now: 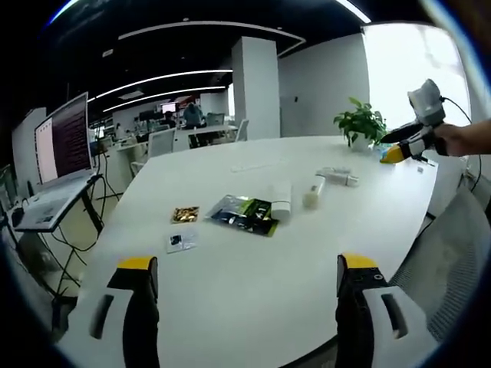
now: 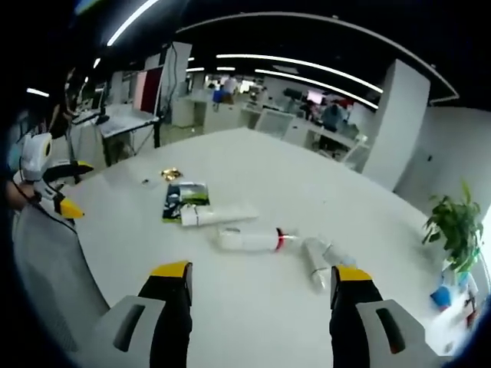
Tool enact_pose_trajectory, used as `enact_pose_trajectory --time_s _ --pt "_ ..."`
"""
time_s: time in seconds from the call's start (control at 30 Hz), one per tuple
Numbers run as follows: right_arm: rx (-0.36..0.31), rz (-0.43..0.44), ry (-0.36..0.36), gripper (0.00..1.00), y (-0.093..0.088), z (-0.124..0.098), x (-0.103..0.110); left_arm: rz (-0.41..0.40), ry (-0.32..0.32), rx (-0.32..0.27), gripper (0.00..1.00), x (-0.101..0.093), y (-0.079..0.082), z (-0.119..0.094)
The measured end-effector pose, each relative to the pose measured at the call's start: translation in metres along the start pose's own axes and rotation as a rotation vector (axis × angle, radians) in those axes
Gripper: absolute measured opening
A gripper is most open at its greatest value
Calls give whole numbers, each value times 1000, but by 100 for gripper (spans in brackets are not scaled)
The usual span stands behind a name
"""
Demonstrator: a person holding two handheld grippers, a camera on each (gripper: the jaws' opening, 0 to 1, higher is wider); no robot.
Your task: Arrange the skincare products in the storage area until every visible bottle or jar stands upright without overlapping.
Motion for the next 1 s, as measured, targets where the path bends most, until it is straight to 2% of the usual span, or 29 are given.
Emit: enact_pose_trajectory --time_s 0.23,0.6,0.77,0.87,1.0 --pt "8 -27 35 76 12 18 -1 6 2 10 87 0 -1 0" --pt "53 -54 92 74 14 50 0 15 9 30 86 3 -4 -1" --pt "73 -8 113 71 16 64 1 15 6 34 86 2 -5 -1" --pt "102 104 134 70 18 73 5 14 5 34 86 2 -5 -1" --pt "89 180 131 67 23 83 5 11 5 32 86 2 -5 -1"
Point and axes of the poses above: the point that each gripper's makers call its tool centre point, and the gripper's own axes: z roughly forward along the fingers, x roughly to its left, y roughly out of its top, the point moved 8 cm from there along -z, roughly backward along the fingers, and after that the axes turned 15 degrees about -x, right-handed, at the moved point
